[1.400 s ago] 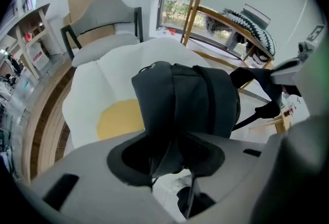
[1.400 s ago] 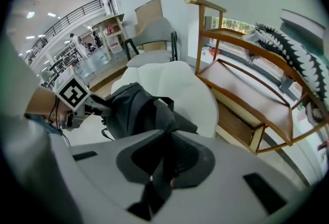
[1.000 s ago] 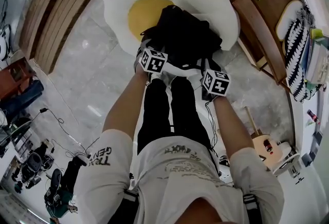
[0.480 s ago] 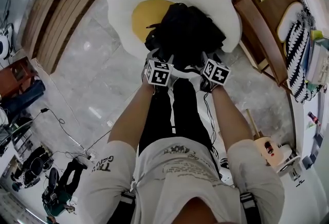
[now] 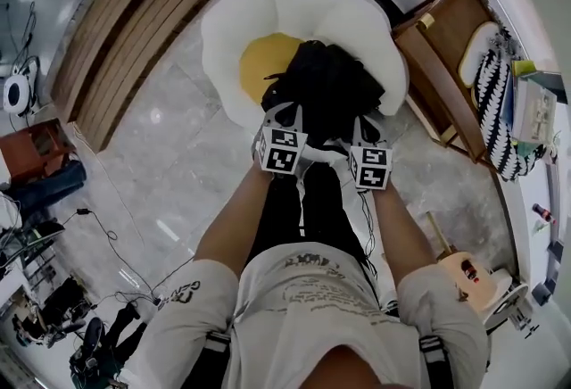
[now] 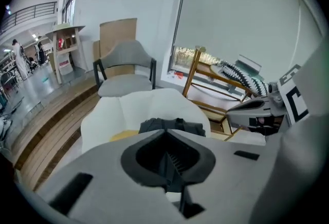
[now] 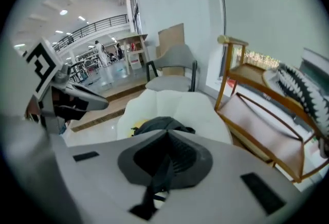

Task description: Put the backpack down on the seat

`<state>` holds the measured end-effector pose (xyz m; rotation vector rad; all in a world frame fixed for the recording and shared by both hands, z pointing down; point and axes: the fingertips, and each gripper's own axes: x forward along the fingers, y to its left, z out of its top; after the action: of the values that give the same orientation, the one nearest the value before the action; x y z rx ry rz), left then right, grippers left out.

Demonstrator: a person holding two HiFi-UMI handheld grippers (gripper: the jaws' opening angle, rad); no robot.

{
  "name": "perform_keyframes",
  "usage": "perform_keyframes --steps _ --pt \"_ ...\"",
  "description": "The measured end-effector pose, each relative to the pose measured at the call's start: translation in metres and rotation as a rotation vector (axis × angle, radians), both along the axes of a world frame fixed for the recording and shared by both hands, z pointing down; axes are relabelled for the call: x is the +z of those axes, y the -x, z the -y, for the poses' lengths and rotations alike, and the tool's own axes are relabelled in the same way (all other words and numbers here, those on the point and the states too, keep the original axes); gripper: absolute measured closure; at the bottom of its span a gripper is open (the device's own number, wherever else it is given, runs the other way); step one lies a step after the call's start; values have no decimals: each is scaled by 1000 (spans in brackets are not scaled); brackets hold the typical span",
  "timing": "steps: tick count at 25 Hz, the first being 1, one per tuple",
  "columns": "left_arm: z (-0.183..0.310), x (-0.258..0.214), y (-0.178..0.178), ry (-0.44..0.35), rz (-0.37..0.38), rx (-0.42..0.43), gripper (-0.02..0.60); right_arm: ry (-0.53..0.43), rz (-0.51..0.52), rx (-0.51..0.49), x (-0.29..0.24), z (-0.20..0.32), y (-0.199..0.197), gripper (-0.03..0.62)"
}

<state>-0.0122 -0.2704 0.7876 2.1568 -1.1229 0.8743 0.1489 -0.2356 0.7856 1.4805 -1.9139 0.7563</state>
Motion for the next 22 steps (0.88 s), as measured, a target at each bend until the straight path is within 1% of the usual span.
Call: perform_keyframes --steps 4,9,13,16,20,22 --pt "14 -58 -5 -92 -49 0 560 -138 1 13 -67 21 5 568" --pt "22 -137 -2 -178 -88 -24 560 -245 25 44 -142 36 13 568" --pt "37 -193 11 -262 -99 -58 560 -326 93 62 -208 55 26 568" --pt "46 -243 21 -330 -112 -90 560 -415 140 51 -266 63 37 568" --pt "57 -314 18 -439 -149 -75 561 -543 152 37 -333 72 44 568" --pt "61 -342 15 -475 -161 -64 561 -596 162 43 -360 76 44 568"
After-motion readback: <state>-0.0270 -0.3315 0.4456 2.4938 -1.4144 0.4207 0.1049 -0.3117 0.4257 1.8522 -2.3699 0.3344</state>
